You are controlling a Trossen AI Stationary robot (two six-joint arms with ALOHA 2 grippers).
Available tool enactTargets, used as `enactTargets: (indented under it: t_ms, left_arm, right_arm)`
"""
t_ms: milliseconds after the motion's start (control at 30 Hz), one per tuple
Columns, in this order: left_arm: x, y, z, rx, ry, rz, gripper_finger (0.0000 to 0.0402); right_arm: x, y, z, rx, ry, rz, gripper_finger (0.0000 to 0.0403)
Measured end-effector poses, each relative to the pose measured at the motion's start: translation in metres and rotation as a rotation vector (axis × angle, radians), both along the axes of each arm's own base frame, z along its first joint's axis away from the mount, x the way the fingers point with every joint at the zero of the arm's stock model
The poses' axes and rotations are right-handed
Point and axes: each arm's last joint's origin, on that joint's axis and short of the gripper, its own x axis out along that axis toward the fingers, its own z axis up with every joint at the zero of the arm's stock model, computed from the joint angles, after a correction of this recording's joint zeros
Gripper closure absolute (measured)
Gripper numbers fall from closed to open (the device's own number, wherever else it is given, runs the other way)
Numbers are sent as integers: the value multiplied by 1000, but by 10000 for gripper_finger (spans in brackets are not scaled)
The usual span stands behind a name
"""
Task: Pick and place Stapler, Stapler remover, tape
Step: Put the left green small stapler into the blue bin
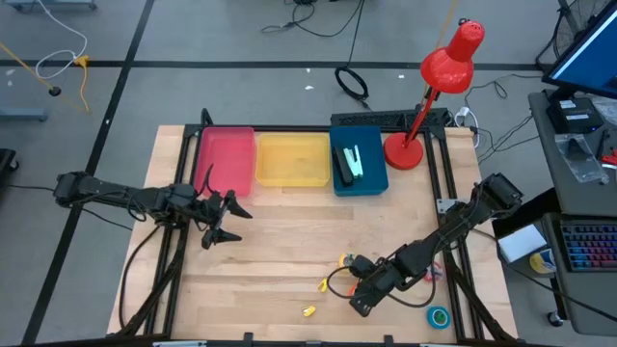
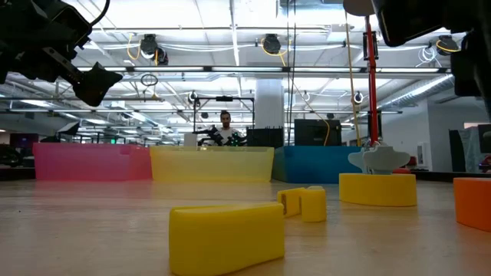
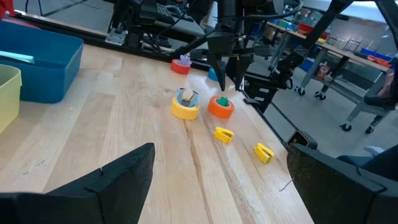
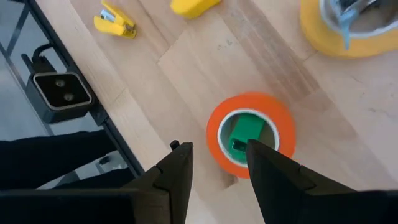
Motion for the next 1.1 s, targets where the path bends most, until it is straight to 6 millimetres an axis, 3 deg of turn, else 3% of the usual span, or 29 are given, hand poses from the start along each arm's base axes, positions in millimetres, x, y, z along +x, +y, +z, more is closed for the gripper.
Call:
enactTargets:
  t_ms: [500,833,1100]
  left_arm:
    - [0,1,-2,13,15,26,39]
    - [0,1,-2,15,13,26,39]
    - [0,1,-2,13,13,26,39]
  right_arm:
    - [-2,-1,-1,-1,27,0,261]
    - [8,8,-21,37,50,33,262]
    - [10,7,-23,37,56,12,262]
